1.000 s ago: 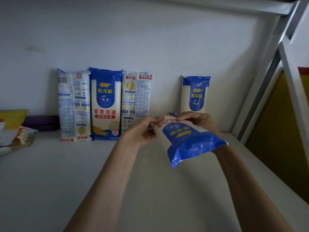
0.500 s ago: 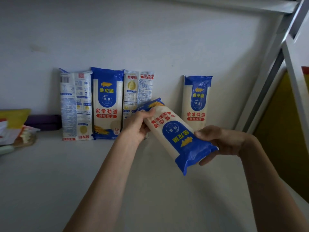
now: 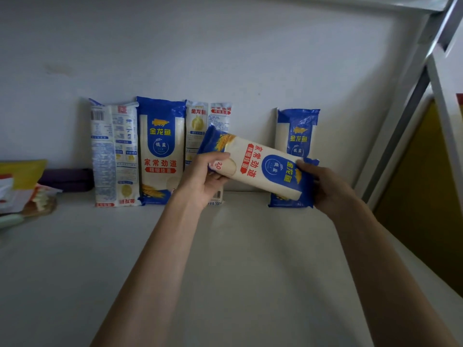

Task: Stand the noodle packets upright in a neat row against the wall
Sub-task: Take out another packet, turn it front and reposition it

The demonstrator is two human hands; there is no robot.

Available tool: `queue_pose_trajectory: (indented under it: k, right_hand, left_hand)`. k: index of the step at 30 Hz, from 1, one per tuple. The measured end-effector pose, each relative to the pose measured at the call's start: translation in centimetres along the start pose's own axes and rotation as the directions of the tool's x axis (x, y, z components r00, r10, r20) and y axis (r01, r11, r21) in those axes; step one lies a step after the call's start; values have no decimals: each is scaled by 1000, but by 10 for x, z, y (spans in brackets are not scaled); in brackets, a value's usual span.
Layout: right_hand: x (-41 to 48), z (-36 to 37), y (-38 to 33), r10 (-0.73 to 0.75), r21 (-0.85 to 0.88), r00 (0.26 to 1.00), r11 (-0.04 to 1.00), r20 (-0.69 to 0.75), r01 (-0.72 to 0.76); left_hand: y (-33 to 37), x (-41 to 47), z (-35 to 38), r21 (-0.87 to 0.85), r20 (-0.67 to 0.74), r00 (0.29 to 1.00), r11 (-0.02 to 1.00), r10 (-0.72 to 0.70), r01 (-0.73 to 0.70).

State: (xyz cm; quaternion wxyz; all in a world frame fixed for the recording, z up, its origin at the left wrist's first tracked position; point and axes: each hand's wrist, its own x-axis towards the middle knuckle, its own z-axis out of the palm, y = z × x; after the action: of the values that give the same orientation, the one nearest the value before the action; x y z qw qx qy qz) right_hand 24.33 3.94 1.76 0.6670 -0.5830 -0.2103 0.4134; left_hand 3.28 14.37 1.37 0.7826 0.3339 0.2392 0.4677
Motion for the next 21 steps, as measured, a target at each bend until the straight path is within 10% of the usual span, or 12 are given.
queue_pose_trajectory:
  k: [12, 21]
  right_hand:
    - [-40, 18, -36, -561, -280, 788, 822, -254, 495]
    - [-60, 36, -47, -807, -626, 583, 408, 93, 665]
  left_hand:
    - [10, 0, -37, 526, 309, 903, 845, -299, 100]
    - [-18, -3, -2, 907, 326, 912, 355, -248, -228]
